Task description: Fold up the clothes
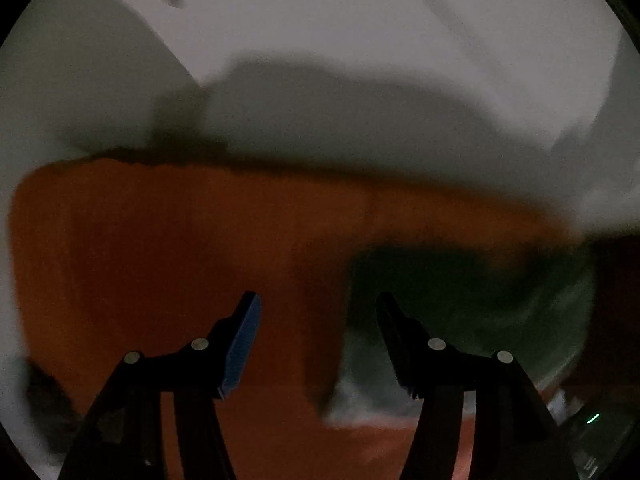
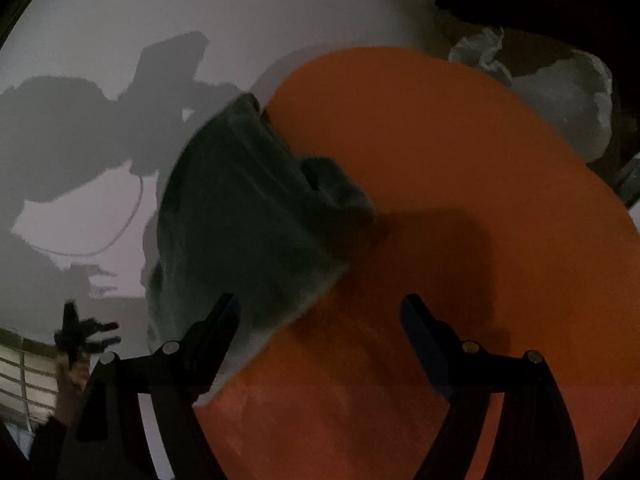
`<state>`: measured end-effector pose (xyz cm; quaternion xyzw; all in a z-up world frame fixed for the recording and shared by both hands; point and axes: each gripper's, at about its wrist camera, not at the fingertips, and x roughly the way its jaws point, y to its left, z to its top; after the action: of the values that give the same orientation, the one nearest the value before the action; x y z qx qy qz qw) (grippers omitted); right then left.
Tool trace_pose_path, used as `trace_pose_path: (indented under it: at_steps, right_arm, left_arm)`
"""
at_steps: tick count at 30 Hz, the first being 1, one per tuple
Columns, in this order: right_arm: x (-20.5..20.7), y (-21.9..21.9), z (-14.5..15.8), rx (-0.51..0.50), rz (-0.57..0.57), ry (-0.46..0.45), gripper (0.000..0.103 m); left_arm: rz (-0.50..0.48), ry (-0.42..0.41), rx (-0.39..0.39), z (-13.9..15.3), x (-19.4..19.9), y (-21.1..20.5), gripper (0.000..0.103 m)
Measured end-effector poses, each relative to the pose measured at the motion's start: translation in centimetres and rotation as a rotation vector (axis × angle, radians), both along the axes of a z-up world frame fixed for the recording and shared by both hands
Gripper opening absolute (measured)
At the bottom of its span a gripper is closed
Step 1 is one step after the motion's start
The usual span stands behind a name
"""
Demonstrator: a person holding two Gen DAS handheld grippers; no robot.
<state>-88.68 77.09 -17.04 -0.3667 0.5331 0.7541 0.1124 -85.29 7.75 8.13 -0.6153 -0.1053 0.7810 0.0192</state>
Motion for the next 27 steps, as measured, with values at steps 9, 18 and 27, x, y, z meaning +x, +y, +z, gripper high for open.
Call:
trace_pose_path:
  at_steps: [9, 18, 27]
  right_arm:
    - [-2.9, 2.6, -4.0, -0.144, -0.109, 0.032, 0.019]
    - [-0.6, 0.4, 2.8, 0.011, -0.107, 0.038, 0.01]
    - [0.7, -0.6, 5.6, 0.062, -0.083, 0.022, 0.01]
  left_arm:
    - [0.265, 0.093, 0.669, -14.3, 19.1, -2.3, 0.08]
    - [0.563, 0.067, 0.905, -23.4, 24.9, -4.4, 0.08]
    - [0.573, 0.226, 0.725, -17.5, 23.8, -5.5, 0.013]
